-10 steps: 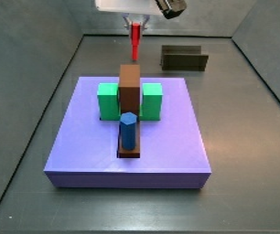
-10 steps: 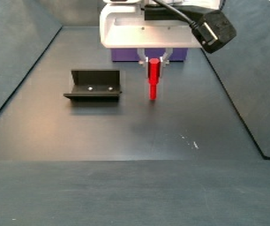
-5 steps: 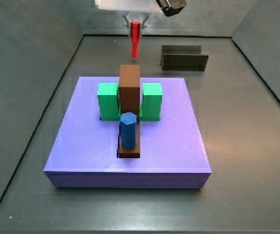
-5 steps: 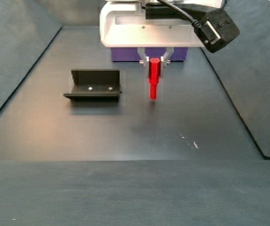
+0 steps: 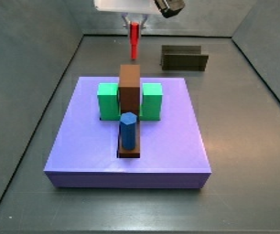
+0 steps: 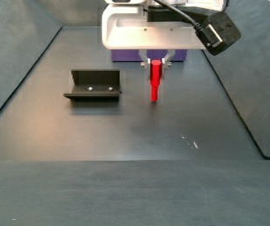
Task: Pick up the red object. Move up. Move to above the board. Insert the red object.
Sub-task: Pick up the red object, then move up, then move to above the board.
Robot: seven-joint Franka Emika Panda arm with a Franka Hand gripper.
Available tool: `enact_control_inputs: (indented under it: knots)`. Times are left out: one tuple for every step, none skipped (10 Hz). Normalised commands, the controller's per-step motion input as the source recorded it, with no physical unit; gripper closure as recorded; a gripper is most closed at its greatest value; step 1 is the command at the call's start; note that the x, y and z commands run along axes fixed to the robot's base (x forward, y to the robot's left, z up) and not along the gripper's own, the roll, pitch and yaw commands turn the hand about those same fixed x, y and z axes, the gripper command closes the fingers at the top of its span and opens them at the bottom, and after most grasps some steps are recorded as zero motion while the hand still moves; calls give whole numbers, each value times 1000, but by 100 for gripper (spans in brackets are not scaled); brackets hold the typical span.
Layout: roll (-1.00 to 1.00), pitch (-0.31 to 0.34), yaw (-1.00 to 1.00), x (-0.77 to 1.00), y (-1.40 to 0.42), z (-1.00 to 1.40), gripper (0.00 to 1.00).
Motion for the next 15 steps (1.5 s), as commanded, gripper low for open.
enact_control_inputs:
  knots:
    - [0,0,0,0,0,0,100]
    - [0,0,0,0,0,0,100]
    - [0,0,0,0,0,833,100]
    - [-1,-20,23,22,7,884,100]
    - [17,27,22,-34,1,630,100]
    - [48,17,17,-9,5,308,100]
    - [0,0,0,0,0,1400,100]
    - [-2,13,-5,-9,2,1400,100]
    - [22,21,1,-54,-2,1400,100]
    - [26,12,3,-3,-3,1400,100]
    - [8,61,4,52,0,1400,100]
    - [7,95,1,36,-1,695,100]
    - [6,85,-2,25,-7,259,100]
    - [-67,196,123,52,-1400,171,100]
    - [-22,188,110,46,-1400,167,100]
